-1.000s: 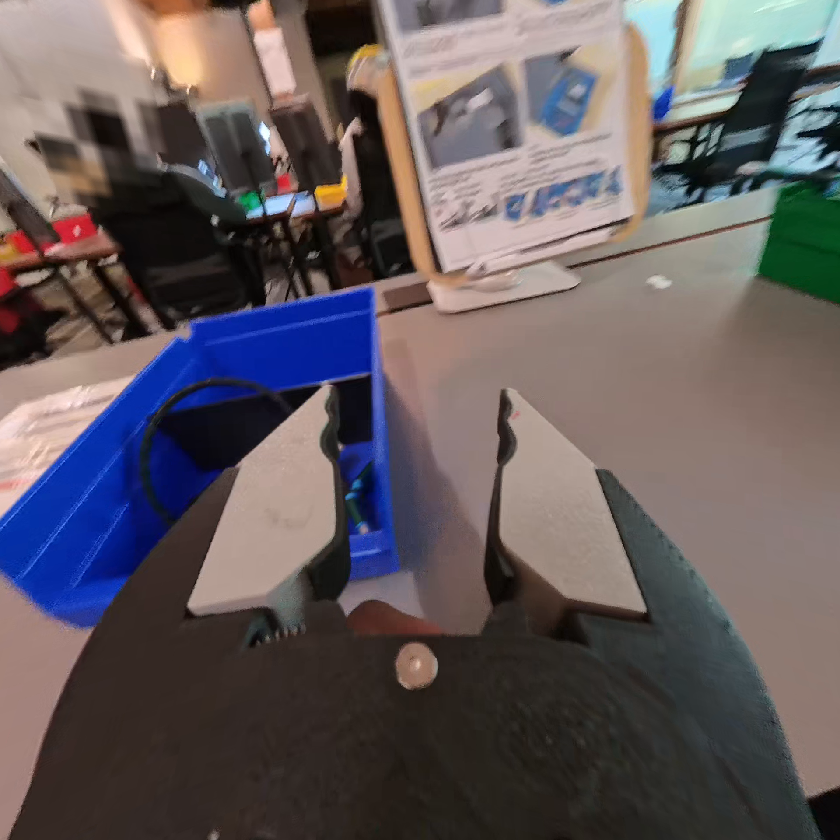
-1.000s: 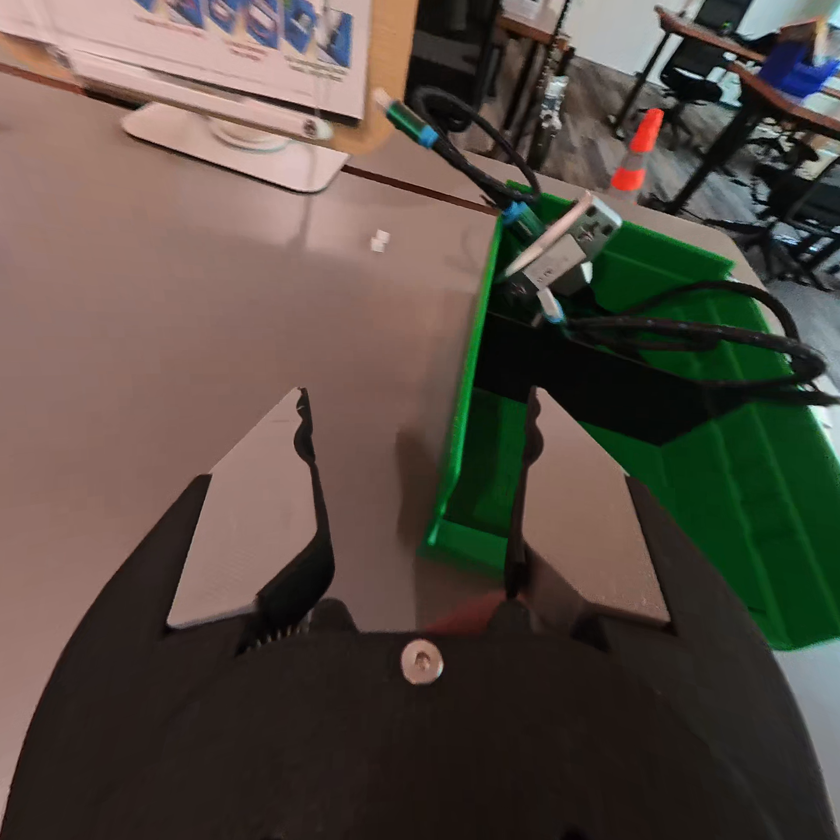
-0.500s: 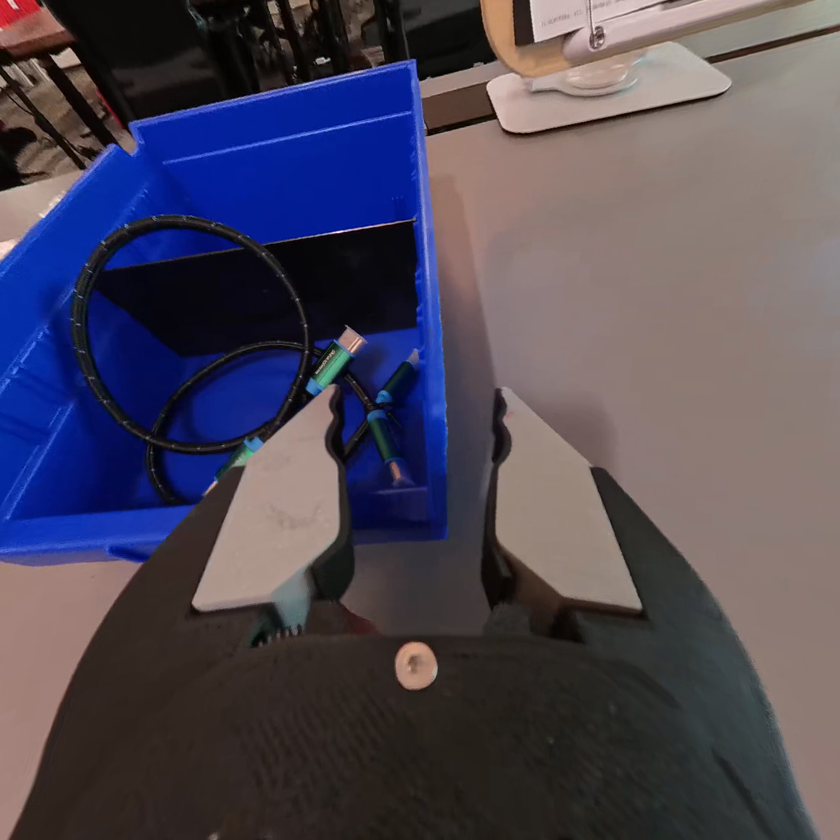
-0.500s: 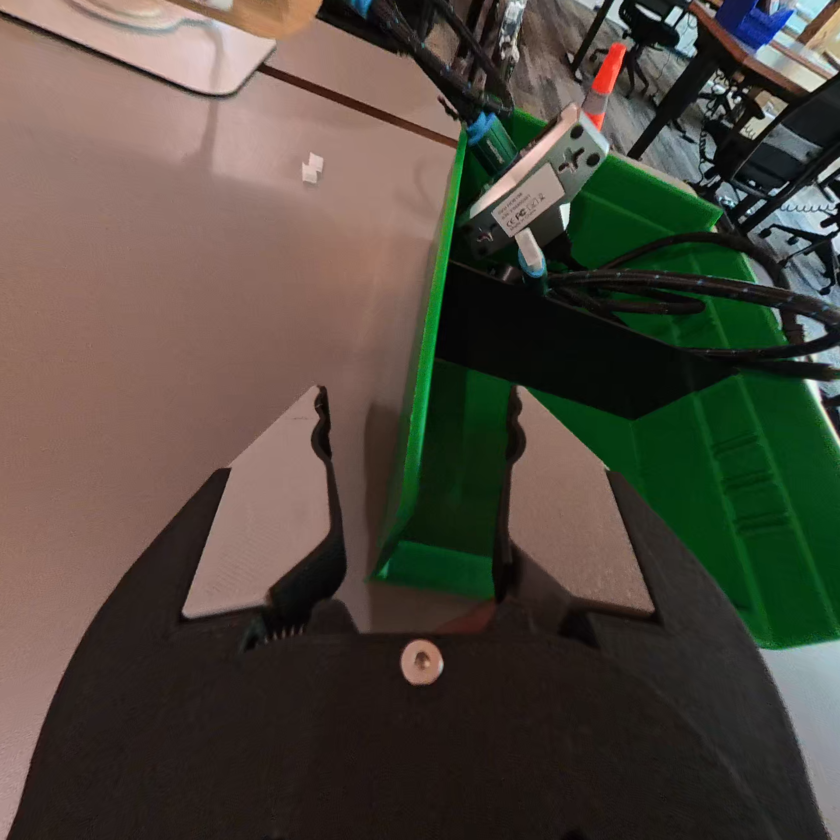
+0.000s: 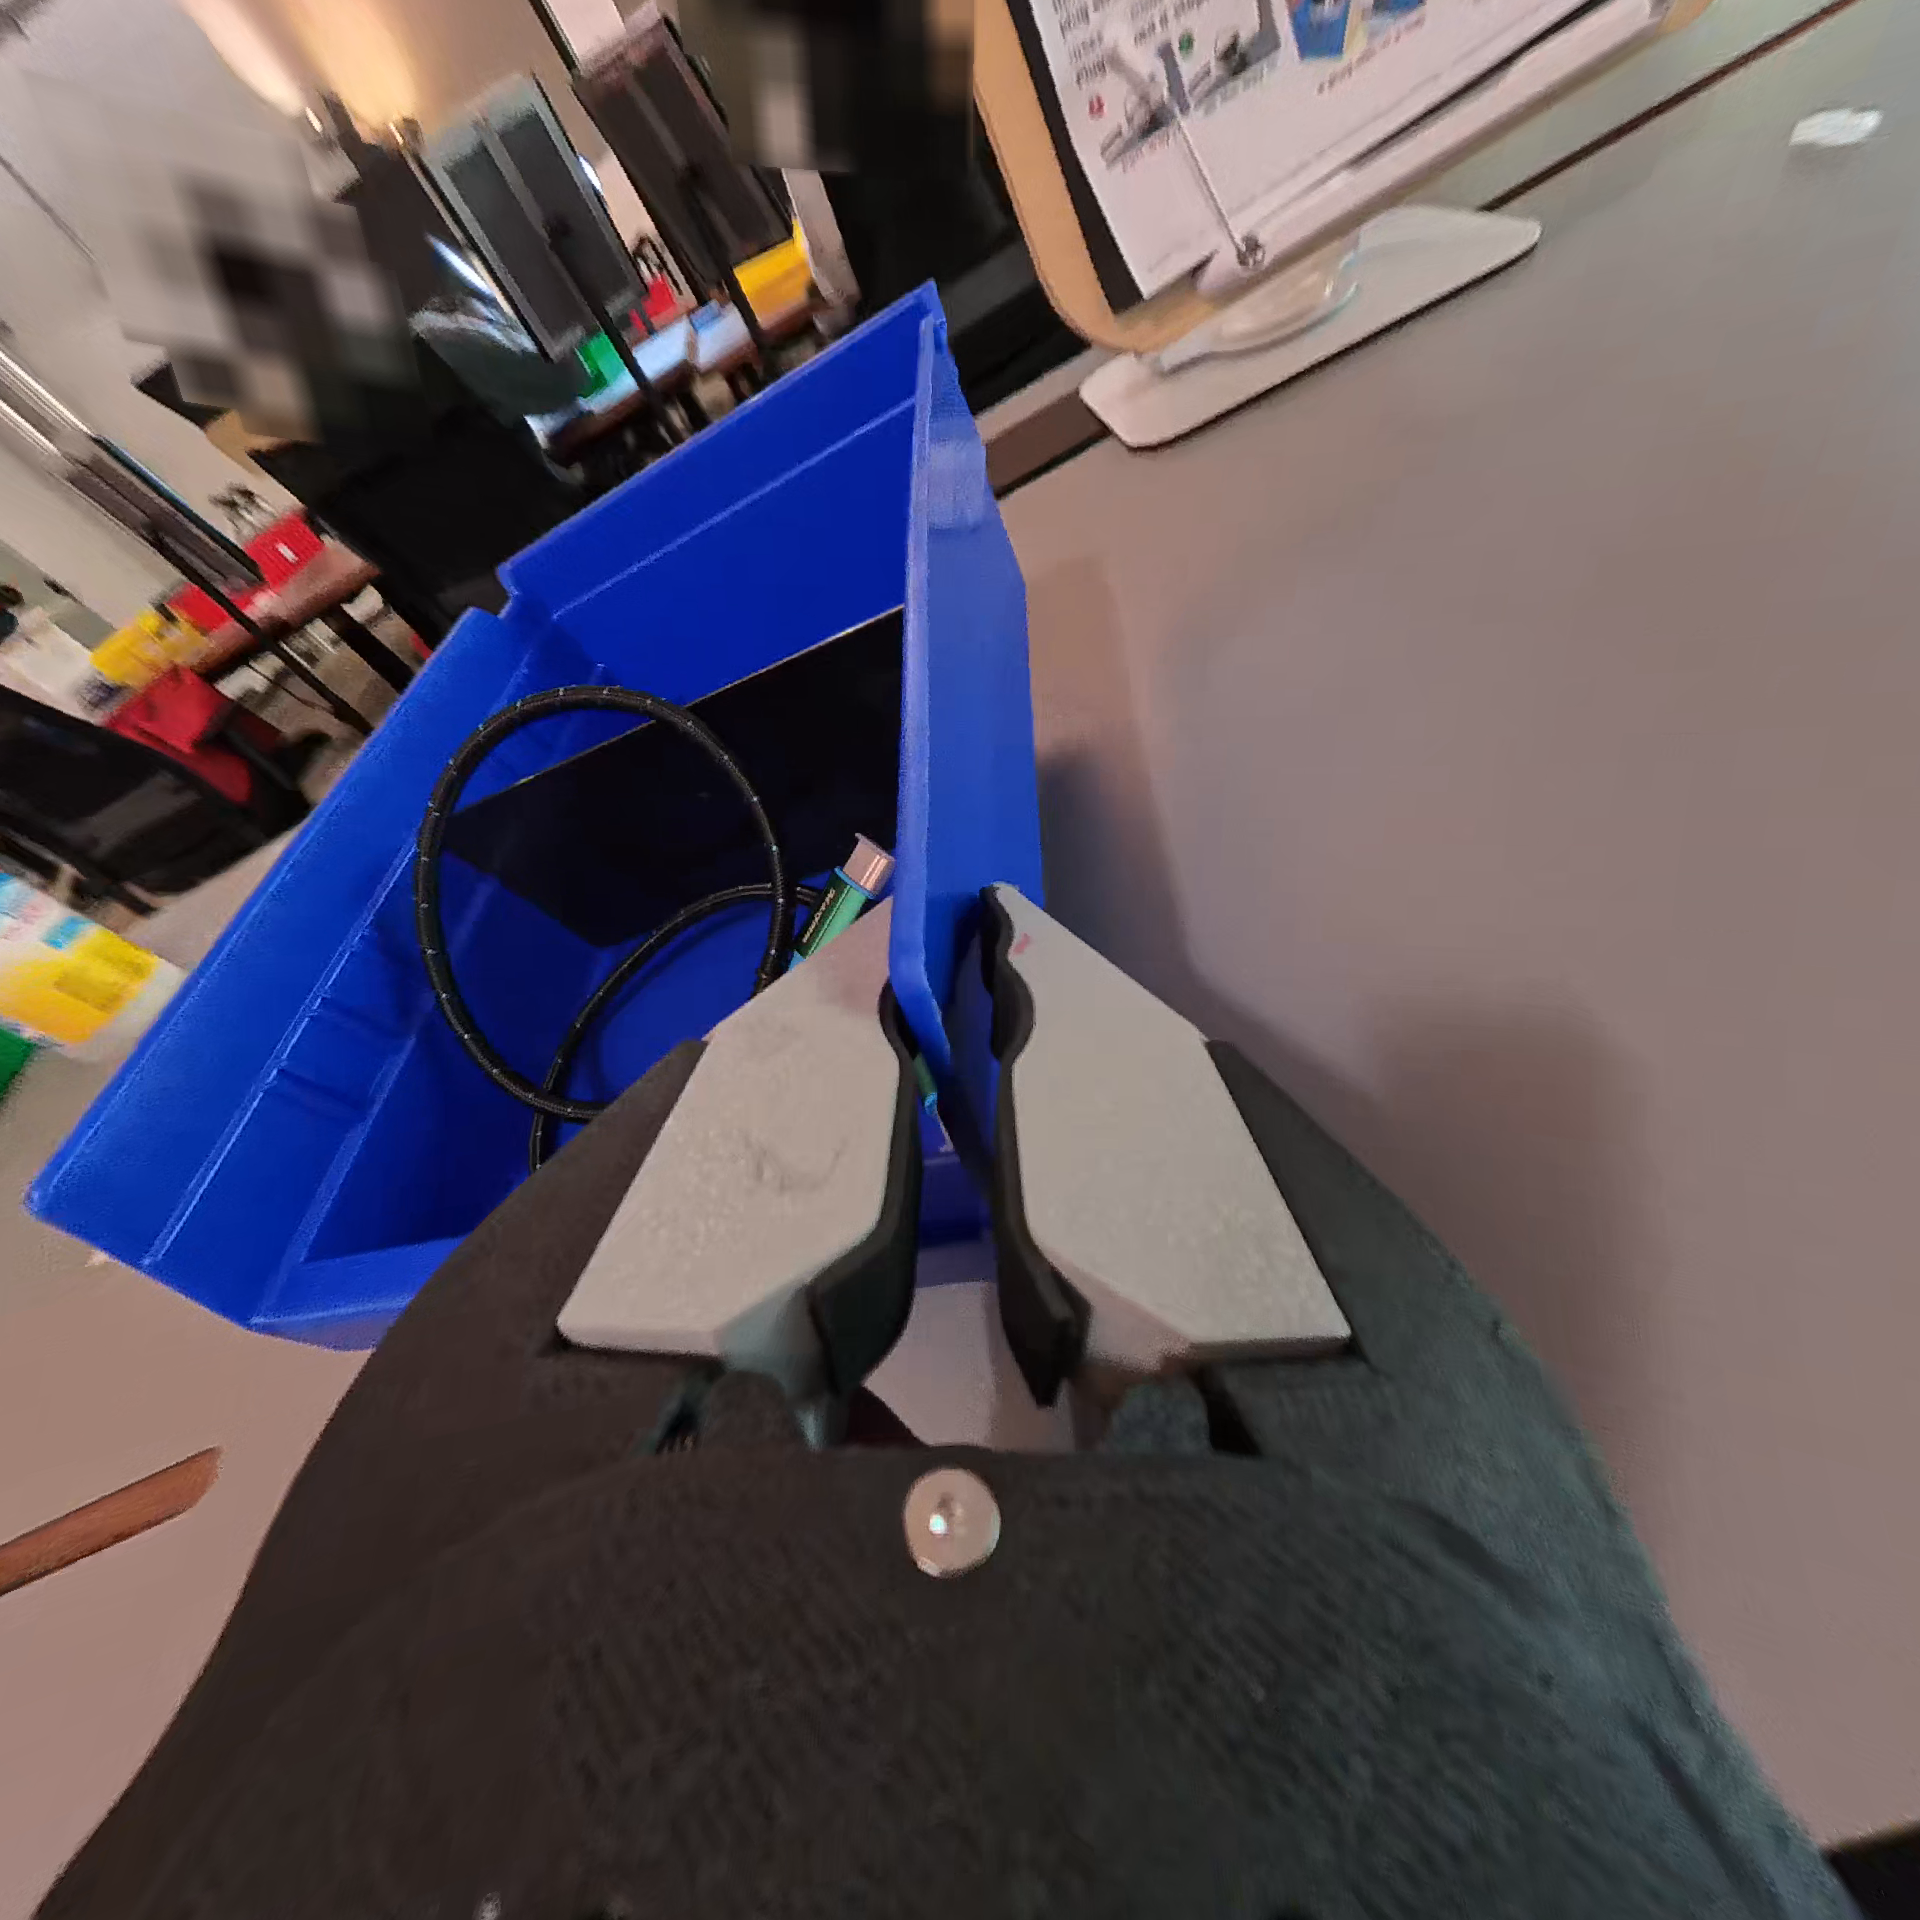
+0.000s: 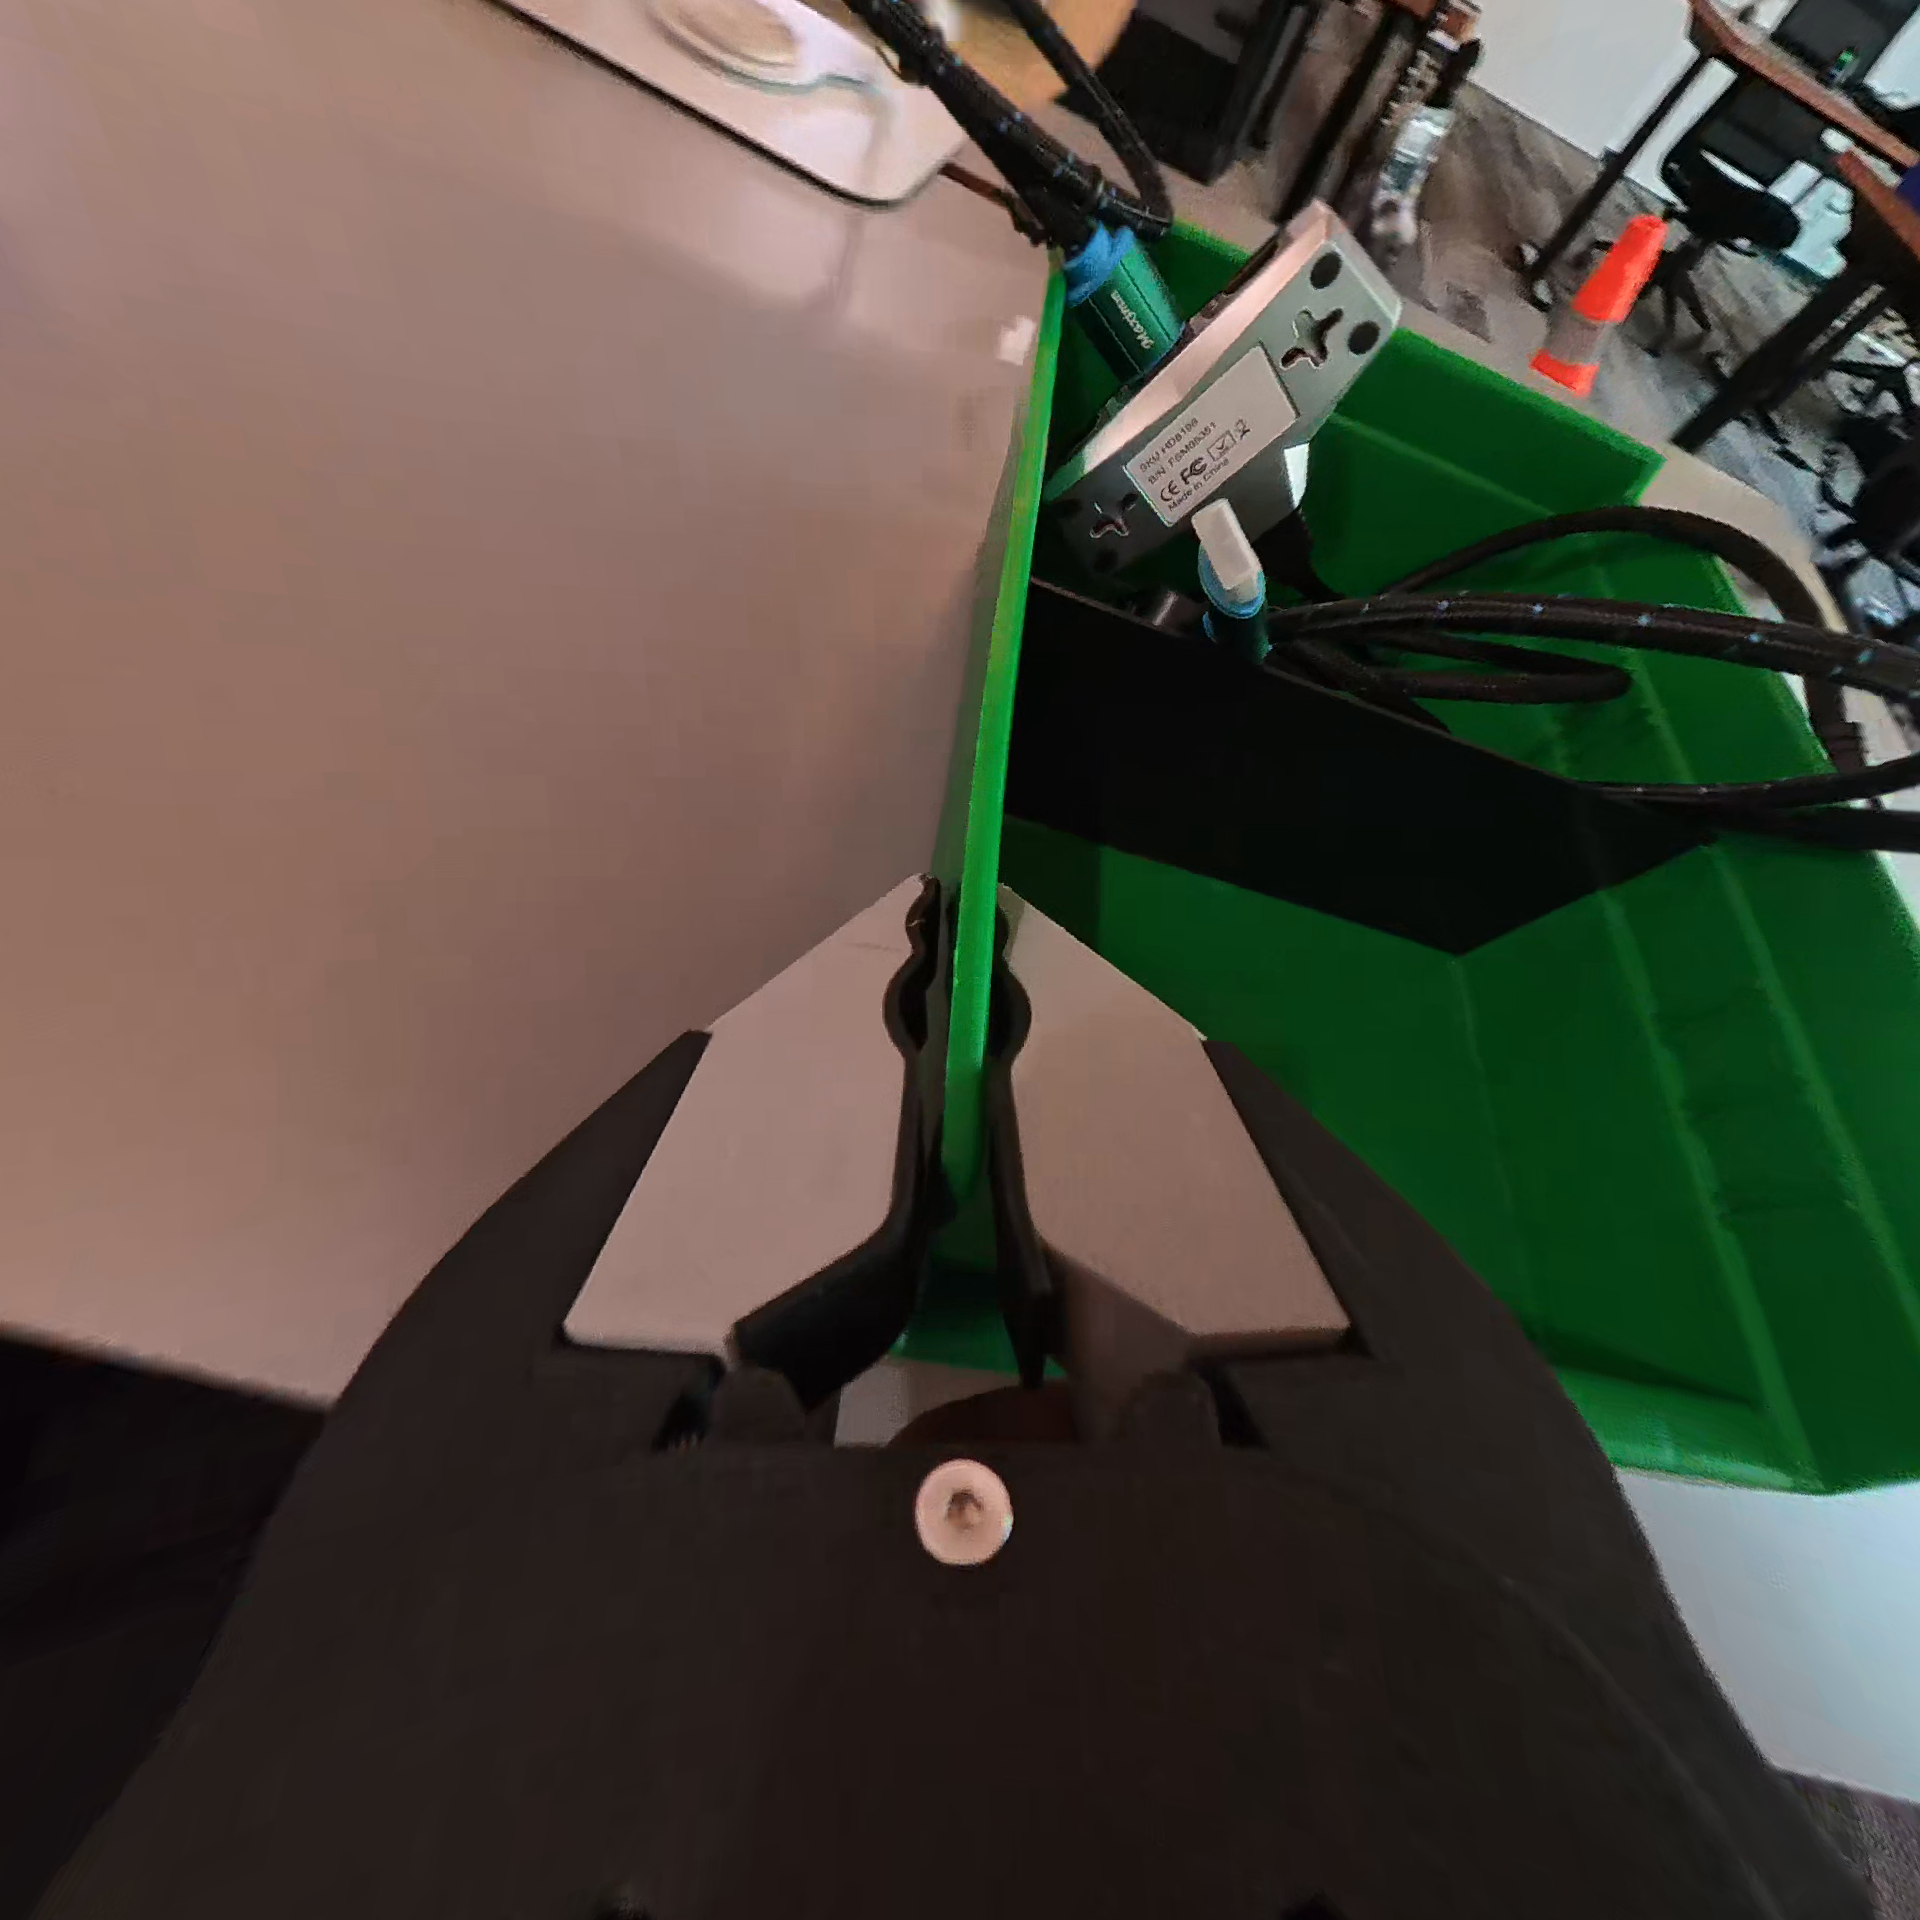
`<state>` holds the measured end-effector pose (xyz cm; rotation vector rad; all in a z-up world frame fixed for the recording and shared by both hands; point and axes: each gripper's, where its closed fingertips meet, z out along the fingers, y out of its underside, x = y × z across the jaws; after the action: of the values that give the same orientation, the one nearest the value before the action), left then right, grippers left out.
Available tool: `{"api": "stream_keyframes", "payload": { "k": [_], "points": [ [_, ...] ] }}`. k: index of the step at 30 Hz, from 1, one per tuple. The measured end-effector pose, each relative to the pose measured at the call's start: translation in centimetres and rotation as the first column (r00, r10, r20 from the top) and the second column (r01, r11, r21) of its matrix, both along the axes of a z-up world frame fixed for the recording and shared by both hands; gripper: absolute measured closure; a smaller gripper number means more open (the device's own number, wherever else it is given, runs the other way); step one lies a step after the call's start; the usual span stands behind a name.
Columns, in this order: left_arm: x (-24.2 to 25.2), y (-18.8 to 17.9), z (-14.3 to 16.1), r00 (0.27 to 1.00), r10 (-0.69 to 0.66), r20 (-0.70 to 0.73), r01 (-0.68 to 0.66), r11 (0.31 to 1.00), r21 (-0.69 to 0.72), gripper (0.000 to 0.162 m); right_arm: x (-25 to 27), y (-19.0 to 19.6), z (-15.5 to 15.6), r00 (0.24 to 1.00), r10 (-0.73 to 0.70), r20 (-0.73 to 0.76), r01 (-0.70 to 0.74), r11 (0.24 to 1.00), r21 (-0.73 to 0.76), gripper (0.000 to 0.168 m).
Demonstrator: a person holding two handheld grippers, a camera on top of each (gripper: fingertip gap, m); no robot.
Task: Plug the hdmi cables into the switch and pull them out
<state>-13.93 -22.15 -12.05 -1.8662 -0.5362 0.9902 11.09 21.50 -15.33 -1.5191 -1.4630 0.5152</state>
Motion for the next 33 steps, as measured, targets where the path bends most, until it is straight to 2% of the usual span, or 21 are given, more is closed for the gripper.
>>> {"api": "stream_keyframes", "payload": {
  "k": [3, 6, 10, 14, 16, 19, 22, 25, 28, 33],
  "points": [
    [1.4, -0.9, 2.6, 0.995, 0.008, -0.097, -0.004, 0.999, 0.038, 0.157, 0.1, -5.2, 0.1, 0.996, 0.094, 0.005, -0.094, 0.995, -0.022, 0.162],
    [3.1, -1.1, 6.4, 0.988, 0.003, -0.156, 0.016, 0.993, 0.119, 0.157, -2.1, -12.2, 0.0, 0.976, 0.216, 0.009, -0.215, 0.974, -0.069, 0.153],
    [5.6, -1.2, 11.1, 0.973, -0.025, -0.227, 0.067, 0.982, 0.178, 0.157, -8.1, -22.7, -0.2, 0.936, 0.353, -0.02, -0.353, 0.932, -0.083, 0.147],
    [7.3, -2.8, 14.8, 0.951, 0.007, -0.31, 0.049, 0.984, 0.173, 0.156, -15.4, -35.0, 0.1, 0.86, 0.506, -0.071, -0.51, 0.843, -0.169, 0.135],
    [7.7, -4.2, 16.2, 0.943, 0.043, -0.33, 0.014, 0.985, 0.17, 0.157, -18.0, -39.9, 2.0, 0.832, 0.539, -0.128, -0.553, 0.822, -0.134, 0.141],
    [8.2, -6.6, 17.1, 0.934, 0.087, -0.347, -0.038, 0.989, 0.146, 0.157, -17.4, -44.2, 6.9, 0.764, 0.594, -0.252, -0.623, 0.781, -0.046, 0.127],
    [8.6, -8.4, 17.1, 0.928, 0.116, -0.354, -0.074, 0.989, 0.131, 0.158, -14.1, -44.6, 10.1, 0.672, 0.66, -0.335, -0.681, 0.729, 0.069, 0.124],
    [9.0, -7.8, 17.0, 0.927, 0.109, -0.358, -0.062, 0.988, 0.14, 0.158, -11.4, -41.9, 10.4, 0.641, 0.685, -0.346, -0.689, 0.712, 0.134, 0.124],
    [10.3, -4.4, 17.0, 0.933, 0.03, -0.359, 0.017, 0.991, 0.129, 0.158, -9.3, -37.8, 9.2, 0.673, 0.675, -0.303, -0.68, 0.725, 0.106, 0.116],
    [14.3, 5.2, 16.1, 0.92, -0.224, -0.323, 0.253, 0.966, 0.05, 0.157, -5.7, -28.0, 9.9, 0.75, 0.597, -0.284, -0.581, 0.8, 0.148, 0.107]
  ]
}}
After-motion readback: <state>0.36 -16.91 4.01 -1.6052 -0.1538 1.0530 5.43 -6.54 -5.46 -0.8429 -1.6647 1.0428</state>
